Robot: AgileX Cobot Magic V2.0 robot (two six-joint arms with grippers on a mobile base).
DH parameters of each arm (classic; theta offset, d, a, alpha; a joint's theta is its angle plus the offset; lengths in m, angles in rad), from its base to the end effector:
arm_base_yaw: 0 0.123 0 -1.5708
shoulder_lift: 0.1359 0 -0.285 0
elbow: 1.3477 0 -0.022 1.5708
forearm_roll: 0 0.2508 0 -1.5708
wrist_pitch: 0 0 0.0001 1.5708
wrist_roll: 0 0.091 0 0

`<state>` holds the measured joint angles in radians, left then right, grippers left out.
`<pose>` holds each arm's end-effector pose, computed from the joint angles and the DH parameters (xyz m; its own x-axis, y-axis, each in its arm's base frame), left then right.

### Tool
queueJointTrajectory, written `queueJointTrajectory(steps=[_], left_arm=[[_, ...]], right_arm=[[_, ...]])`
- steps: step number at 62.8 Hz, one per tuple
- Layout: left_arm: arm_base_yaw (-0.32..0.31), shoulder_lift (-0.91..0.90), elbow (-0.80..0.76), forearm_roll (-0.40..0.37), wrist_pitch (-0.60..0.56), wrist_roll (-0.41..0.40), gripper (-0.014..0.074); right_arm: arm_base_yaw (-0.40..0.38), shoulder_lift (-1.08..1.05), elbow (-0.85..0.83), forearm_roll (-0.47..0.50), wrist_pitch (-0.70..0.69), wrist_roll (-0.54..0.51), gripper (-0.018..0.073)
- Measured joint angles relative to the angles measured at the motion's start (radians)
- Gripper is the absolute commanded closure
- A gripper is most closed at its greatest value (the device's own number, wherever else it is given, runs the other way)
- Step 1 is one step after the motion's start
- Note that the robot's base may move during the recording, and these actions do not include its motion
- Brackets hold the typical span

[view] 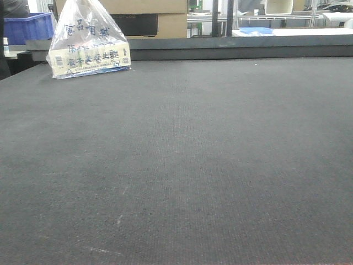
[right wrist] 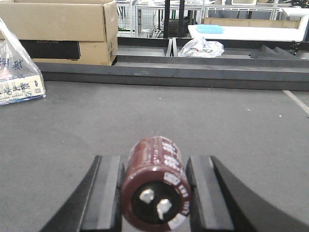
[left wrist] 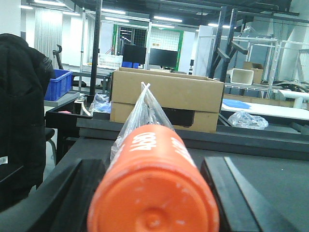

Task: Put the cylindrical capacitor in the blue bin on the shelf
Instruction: 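Drive the base away from the table toward the shelf of blue bins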

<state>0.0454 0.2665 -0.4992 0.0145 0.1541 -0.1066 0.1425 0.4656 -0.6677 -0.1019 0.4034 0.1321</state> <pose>0.0586 0.0029 0.3493 0.1686 -0.0846 -0.9821 -0.0322 0.9953 -0.0912 0.0891 0.0091 0.3666 -0.1147 0.0222 -0.9932 -0.0983 0.9946 0.0336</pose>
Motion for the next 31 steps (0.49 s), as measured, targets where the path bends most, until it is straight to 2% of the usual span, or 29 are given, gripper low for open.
queueJointTrajectory(steps=[31], left_arm=[[0.000,0.000,0.002,0.000,0.000,0.000,0.0708]], right_arm=[[0.000,0.000,0.000,0.000,0.000,0.000,0.0721]])
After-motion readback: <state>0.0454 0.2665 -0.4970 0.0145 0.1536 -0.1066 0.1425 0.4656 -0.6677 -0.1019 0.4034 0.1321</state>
